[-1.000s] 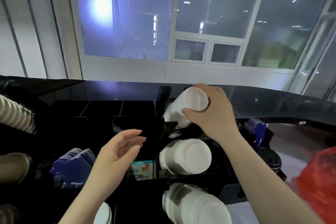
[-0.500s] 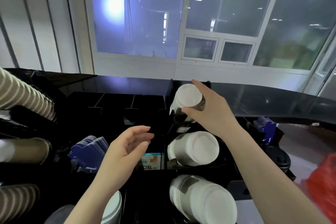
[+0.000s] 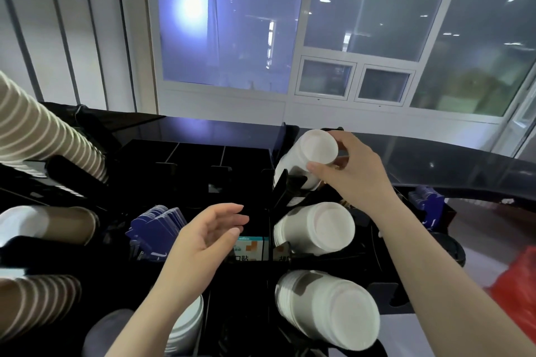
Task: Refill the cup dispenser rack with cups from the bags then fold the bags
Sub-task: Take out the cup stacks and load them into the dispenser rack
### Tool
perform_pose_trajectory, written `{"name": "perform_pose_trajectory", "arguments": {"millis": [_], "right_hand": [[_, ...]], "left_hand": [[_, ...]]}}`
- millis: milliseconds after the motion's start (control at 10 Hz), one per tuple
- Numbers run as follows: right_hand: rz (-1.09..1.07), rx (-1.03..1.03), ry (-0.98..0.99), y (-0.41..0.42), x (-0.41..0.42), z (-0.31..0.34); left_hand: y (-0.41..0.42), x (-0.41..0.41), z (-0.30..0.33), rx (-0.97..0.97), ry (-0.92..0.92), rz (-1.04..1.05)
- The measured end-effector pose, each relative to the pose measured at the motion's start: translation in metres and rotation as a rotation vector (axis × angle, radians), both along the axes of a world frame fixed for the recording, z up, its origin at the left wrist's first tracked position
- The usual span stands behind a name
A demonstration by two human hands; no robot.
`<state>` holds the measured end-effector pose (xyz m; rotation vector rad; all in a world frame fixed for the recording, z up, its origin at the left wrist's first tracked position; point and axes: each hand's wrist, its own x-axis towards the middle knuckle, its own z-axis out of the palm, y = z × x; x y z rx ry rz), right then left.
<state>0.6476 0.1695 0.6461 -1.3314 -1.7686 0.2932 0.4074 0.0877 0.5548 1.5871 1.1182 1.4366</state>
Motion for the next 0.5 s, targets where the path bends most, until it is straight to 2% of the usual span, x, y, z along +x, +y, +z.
{"name": "perform_pose_trajectory", "arguments": {"millis": [300, 500], "right_hand": [[-0.101, 0.015, -0.052, 0.003, -0.0016, -0.0058], [-0.044, -0.013, -0.076, 0.0073, 0.0061, -0.0057]], "left_hand": [[-0.0013, 0.0013, -0.0005, 0.002, 0.0, -0.01], [0.0011, 0.0049, -0.0003, -0.005, 0.009, -0.01]]}}
